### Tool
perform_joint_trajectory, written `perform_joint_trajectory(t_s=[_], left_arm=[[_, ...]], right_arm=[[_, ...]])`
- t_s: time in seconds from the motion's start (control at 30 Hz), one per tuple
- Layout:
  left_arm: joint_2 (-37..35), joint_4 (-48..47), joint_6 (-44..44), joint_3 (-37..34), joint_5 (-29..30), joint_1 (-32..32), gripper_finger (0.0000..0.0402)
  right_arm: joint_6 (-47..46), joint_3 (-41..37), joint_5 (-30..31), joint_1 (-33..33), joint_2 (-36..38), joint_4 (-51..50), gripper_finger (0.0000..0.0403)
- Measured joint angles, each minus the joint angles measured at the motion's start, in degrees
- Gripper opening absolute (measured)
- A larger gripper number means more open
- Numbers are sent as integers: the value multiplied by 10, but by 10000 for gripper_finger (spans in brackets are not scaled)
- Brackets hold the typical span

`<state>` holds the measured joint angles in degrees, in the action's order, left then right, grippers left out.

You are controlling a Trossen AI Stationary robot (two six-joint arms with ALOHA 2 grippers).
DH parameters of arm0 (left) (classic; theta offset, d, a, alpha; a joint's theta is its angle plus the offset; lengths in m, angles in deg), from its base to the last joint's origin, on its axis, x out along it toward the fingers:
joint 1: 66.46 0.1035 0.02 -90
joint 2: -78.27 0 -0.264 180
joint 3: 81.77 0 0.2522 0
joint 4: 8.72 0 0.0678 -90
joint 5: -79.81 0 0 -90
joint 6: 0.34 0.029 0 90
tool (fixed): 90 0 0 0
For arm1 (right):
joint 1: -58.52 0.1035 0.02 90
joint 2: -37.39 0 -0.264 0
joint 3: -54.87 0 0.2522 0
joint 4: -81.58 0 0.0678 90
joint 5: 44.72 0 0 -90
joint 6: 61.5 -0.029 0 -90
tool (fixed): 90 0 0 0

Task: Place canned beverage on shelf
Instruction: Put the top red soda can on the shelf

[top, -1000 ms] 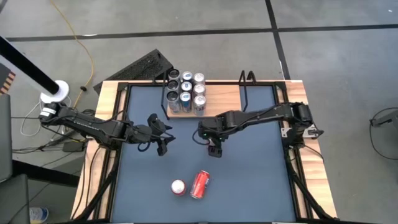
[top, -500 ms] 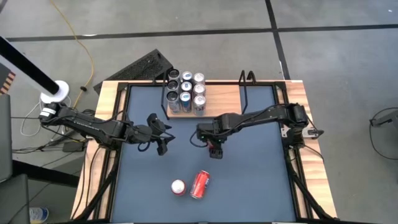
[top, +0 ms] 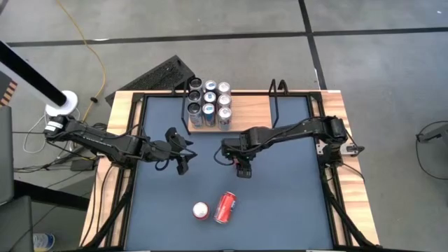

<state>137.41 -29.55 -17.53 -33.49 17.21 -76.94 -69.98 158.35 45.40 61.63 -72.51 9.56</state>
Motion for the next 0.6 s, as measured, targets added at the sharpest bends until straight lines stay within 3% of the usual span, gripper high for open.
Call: perform_joint_trajectory(t_s=[0.33, 0.6], left_arm=[[0, 0, 0, 0, 0, 0, 238], [0, 0, -1, 0, 9, 0, 238]], right_arm=[[43, -1, -7, -28, 68, -34, 258], [111, 18, -1, -136, 147, -79, 258]])
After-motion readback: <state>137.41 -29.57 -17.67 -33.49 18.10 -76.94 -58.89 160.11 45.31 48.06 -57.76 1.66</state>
